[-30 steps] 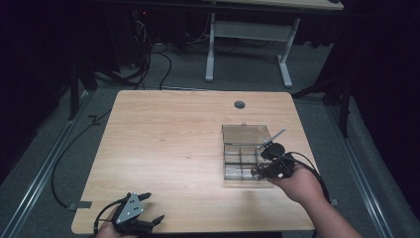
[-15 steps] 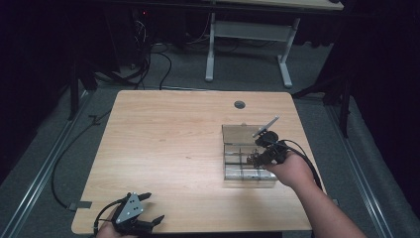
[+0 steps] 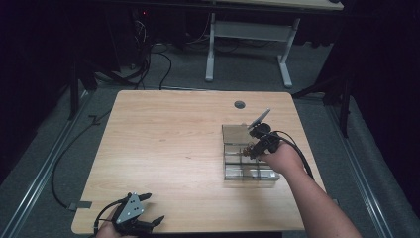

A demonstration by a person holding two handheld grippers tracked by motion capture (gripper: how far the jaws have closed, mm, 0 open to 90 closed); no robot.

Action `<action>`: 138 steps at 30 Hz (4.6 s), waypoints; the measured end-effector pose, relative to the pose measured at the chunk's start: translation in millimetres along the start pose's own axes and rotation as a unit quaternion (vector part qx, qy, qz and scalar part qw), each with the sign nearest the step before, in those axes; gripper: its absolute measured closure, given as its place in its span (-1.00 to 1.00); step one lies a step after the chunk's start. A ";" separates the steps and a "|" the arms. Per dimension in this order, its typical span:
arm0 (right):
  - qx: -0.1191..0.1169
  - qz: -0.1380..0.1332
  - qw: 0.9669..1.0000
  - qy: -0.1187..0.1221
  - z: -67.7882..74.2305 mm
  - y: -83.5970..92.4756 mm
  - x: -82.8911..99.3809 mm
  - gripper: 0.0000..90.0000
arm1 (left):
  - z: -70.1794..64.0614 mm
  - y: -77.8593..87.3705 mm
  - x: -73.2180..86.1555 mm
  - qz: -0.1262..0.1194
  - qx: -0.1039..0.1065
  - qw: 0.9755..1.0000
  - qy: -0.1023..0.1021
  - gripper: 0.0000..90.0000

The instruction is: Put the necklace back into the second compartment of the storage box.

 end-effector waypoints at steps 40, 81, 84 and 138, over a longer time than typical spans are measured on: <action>-0.008 0.035 0.999 -0.014 -9.0 -46.9 -3.2 0.77 | -0.1 -0.2 1.7 0.005 -0.004 1.000 -0.004 -0.65; -0.023 0.039 0.999 -0.018 -0.8 -55.7 -0.1 0.99 | -0.2 -0.6 2.2 0.008 -0.005 1.000 -0.005 -0.64; -0.023 0.039 0.999 -0.015 -0.2 -57.2 -1.3 0.98 | -0.1 -0.7 2.3 0.008 -0.005 1.000 -0.005 -0.64; -0.046 0.035 0.997 -0.042 34.2 -2.1 61.7 0.86 | -0.3 -0.1 1.6 0.005 -0.007 1.000 -0.005 -0.64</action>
Point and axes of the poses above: each handheld gripper's, and its own axes: y roughly backward along the jaws, x roughly out of its underside, z roughly to its left, the point moved 9 cm from there along -y, roughly forward along the jaws, and after that the axes turned 7 degrees about y, right-handed, at the moved point
